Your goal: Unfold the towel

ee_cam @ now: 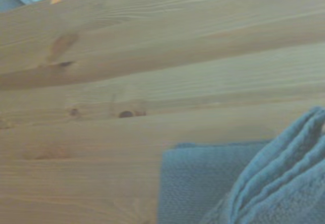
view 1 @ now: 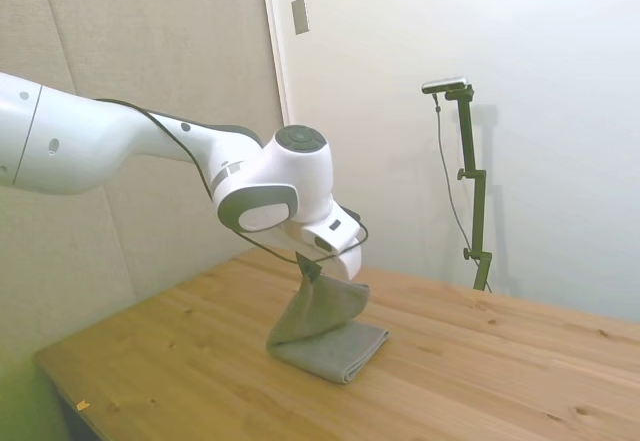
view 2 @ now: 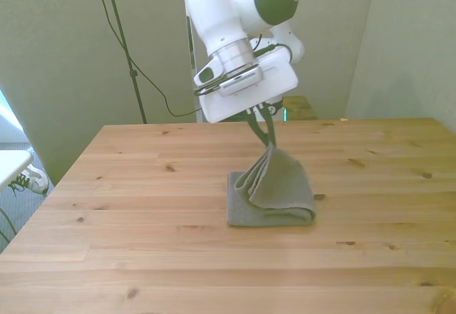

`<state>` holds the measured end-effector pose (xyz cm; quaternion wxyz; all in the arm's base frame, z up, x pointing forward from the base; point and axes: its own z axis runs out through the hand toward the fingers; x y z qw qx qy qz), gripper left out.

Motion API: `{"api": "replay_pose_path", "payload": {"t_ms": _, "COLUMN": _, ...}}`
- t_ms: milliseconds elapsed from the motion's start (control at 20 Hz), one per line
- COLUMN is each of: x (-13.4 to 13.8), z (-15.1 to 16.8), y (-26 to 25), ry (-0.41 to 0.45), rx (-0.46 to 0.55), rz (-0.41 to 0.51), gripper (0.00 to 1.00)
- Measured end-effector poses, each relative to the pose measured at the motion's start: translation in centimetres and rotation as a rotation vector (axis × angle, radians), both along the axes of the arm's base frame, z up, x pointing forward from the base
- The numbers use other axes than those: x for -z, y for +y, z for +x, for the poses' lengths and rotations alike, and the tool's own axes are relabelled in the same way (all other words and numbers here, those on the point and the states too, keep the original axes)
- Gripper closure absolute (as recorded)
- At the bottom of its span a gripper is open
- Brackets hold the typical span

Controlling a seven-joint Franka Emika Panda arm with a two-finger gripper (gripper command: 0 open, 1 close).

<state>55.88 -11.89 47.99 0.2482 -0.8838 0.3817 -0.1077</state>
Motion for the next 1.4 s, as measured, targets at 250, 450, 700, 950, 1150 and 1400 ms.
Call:
{"api": "replay_pose_path", "payload": {"t_ms": 250, "x": -1.3, "z": 1.1, "y": 9.2, "ry": -0.012, "rx": -0.112, "rz": -0.029, "gripper": 1.0}}
{"api": "replay_pose_path", "payload": {"t_ms": 450, "x": -0.8, "z": 0.8, "y": 15.9, "ry": -0.03, "rx": -0.24, "rz": -0.059, "gripper": 1.0}}
{"api": "replay_pose_path", "payload": {"t_ms": 700, "x": 2.7, "z": -0.2, "y": 20.5, "ry": -0.01, "rx": -0.386, "rz": -0.095, "gripper": 0.0}}
{"api": "replay_pose_path", "payload": {"t_ms": 950, "x": 5.4, "z": 0.1, "y": 21.1, "ry": 0.02, "rx": -0.422, "rz": -0.101, "gripper": 0.0}}
{"api": "replay_pose_path", "payload": {"t_ms": 1150, "x": 5.2, "z": -0.2, "y": 21.5, "ry": 0.007, "rx": -0.448, "rz": -0.108, "gripper": 0.0}}
{"api": "replay_pose_path", "payload": {"t_ms": 1400, "x": 4.1, "z": -1.6, "y": 22.2, "ry": -0.001, "rx": -0.496, "rz": -0.099, "gripper": 0.0}}
